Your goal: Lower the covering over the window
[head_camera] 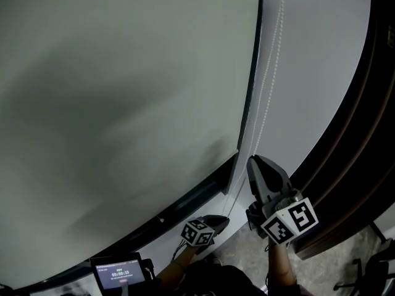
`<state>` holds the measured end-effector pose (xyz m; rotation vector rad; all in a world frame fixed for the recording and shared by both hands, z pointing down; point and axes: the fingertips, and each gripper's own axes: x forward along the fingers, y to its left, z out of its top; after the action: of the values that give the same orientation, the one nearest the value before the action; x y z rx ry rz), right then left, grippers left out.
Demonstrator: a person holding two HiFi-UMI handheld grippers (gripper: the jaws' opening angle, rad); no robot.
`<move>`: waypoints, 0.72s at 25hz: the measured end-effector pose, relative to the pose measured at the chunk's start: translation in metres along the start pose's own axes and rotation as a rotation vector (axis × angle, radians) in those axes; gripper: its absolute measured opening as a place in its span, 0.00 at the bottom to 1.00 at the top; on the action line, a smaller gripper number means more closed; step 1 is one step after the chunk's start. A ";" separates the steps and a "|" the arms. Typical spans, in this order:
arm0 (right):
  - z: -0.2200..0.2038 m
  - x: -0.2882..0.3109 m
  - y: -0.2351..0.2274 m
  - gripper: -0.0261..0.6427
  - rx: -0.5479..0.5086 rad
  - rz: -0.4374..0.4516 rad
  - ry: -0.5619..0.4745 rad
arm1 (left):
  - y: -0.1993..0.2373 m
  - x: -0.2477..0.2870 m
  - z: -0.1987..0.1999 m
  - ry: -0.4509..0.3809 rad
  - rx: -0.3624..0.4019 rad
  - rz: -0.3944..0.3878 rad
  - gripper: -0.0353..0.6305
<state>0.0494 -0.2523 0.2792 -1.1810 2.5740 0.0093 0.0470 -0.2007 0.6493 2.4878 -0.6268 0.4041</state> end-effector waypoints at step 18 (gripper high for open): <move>-0.135 -0.028 -0.036 0.07 0.080 -0.102 0.247 | -0.058 -0.098 0.227 -0.581 0.225 -0.106 0.14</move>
<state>0.0558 -0.2736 0.4198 -1.3561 2.6885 -0.2764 0.0281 -0.2522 0.4013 2.8510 -0.6905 -0.3242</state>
